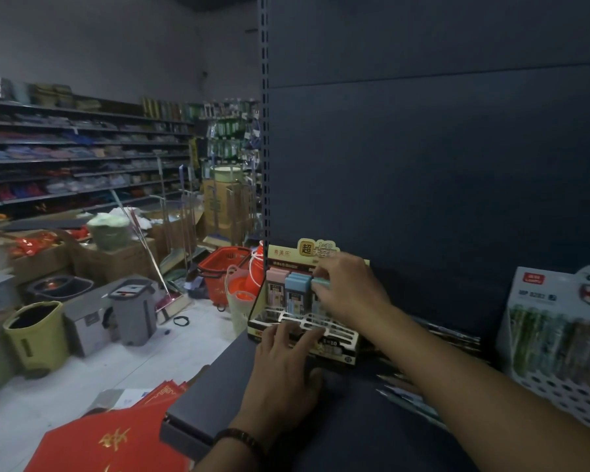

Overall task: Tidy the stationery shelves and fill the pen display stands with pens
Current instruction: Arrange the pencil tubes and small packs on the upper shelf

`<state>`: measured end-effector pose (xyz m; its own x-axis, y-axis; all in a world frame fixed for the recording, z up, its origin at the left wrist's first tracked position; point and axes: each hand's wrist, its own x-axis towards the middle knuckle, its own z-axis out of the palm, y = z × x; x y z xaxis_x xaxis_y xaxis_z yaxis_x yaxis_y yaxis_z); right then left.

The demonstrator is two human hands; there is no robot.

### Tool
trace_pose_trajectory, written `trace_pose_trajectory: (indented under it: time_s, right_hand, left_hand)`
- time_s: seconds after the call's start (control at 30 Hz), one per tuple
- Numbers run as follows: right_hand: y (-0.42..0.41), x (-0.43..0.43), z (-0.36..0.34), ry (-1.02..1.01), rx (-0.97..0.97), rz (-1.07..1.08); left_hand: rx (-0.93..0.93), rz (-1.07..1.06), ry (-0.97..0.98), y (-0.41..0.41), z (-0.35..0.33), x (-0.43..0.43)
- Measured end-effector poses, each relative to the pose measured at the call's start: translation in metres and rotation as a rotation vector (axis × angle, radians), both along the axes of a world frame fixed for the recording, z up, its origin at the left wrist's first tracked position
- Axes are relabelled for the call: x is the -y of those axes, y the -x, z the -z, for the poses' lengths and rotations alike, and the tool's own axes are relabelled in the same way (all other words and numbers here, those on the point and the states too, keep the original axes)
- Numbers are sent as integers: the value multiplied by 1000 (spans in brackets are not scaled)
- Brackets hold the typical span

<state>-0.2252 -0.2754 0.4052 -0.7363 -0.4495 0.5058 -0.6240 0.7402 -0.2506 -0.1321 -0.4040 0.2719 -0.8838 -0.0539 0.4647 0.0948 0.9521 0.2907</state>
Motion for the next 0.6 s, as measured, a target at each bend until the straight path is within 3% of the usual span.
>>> trace_pose_trajectory:
  time_s: [0.2, 0.4, 0.6]
  right_hand:
    - [-46, -98, 6, 39, 79, 90]
    - [-111, -211, 28, 111, 127, 144]
    - [-168, -318, 54, 243, 144, 282]
  left_hand:
    - [-65, 18, -9, -5, -4, 0]
    - [-255, 72, 29, -22, -11, -38]
    - [-197, 476, -86, -58, -19, -171]
